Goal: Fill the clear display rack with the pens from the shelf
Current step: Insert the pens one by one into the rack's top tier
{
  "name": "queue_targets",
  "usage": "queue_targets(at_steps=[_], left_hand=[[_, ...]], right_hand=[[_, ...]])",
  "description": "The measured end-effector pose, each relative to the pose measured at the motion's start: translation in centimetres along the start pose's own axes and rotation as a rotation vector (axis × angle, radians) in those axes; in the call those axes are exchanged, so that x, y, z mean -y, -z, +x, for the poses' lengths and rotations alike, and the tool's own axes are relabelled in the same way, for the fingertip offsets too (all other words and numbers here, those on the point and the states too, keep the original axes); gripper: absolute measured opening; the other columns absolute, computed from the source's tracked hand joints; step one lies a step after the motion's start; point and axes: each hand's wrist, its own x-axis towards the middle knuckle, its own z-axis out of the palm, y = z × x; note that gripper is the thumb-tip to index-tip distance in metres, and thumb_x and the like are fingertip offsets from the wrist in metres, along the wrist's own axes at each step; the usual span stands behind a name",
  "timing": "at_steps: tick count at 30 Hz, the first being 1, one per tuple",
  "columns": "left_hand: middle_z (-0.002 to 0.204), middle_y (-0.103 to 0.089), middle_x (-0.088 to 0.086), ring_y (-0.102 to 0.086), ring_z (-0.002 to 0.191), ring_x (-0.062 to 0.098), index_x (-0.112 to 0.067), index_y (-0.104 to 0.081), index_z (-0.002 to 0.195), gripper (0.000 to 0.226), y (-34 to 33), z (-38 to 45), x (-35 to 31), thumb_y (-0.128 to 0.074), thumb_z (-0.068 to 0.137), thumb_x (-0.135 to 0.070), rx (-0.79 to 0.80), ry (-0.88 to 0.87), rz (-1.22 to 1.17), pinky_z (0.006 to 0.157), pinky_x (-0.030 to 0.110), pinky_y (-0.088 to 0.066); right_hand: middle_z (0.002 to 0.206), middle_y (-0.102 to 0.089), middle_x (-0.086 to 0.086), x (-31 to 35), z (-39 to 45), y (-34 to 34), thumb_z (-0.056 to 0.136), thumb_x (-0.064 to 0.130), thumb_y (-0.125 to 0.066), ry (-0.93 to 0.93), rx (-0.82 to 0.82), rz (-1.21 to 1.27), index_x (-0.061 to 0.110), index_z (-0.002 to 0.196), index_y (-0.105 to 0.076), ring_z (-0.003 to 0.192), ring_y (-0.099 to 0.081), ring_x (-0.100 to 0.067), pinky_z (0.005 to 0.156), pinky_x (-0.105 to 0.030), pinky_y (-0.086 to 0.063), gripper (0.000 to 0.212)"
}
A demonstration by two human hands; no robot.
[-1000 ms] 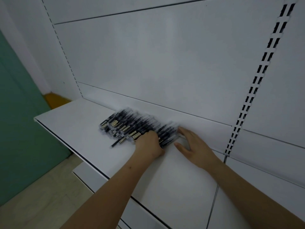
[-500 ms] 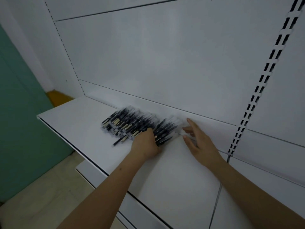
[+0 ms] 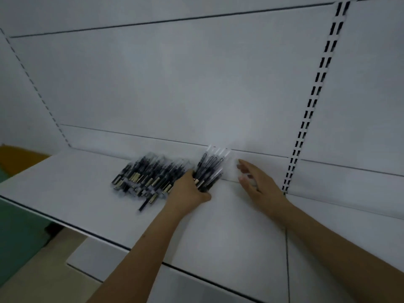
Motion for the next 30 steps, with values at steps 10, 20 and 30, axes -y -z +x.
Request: queue_targets(at_steps=[10,20,30], left_hand=[[0.069,-0.068,-0.005,-0.064,0.054,0.002,-0.023,-0.062,0.087,0.029,-4.9,-3.3,-5.4,-0.073,0.079,0.003,0.163,-0.148,-0.563,0.048,0.018,-0.051],[0.064,-0.071,-0.005,-0.065,0.055,0.011,-0.018,-0.063,0.092,0.027,-17.5,-9.8,-17.6,-0.074,0.078,0.002,0.578,-0.405,-0.524,0.050,0.022,-0.053],[0.069,-0.072,0.001,-0.066,0.059,0.012,-0.016,-0.066,0.093,0.032,-33.9,-20.7,-32.3,-0.074,0.062,-0.020,0.793,-0.514,-0.541,0.053,0.024,-0.051]], right_hand=[[0.155,-0.035,0.016,2.2,-6.8,7.3,0.099,0.057,-0.038,-0.088,-0.236,-0.105,0.027,0.154,-0.026,0.141,-0.031,0.002,0.119,-0.036,-0.029,0.064],[0.154,-0.035,0.019,0.5,-22.1,20.8,0.095,0.063,-0.038,-0.363,-0.552,-0.229,0.033,0.153,-0.027,0.139,-0.033,0.004,0.117,-0.037,-0.033,0.067],[0.154,-0.036,0.016,-2.9,-39.7,36.2,0.092,0.063,-0.037,-0.491,-0.725,-0.333,0.032,0.152,-0.030,0.139,-0.034,-0.001,0.117,-0.034,-0.031,0.068]])
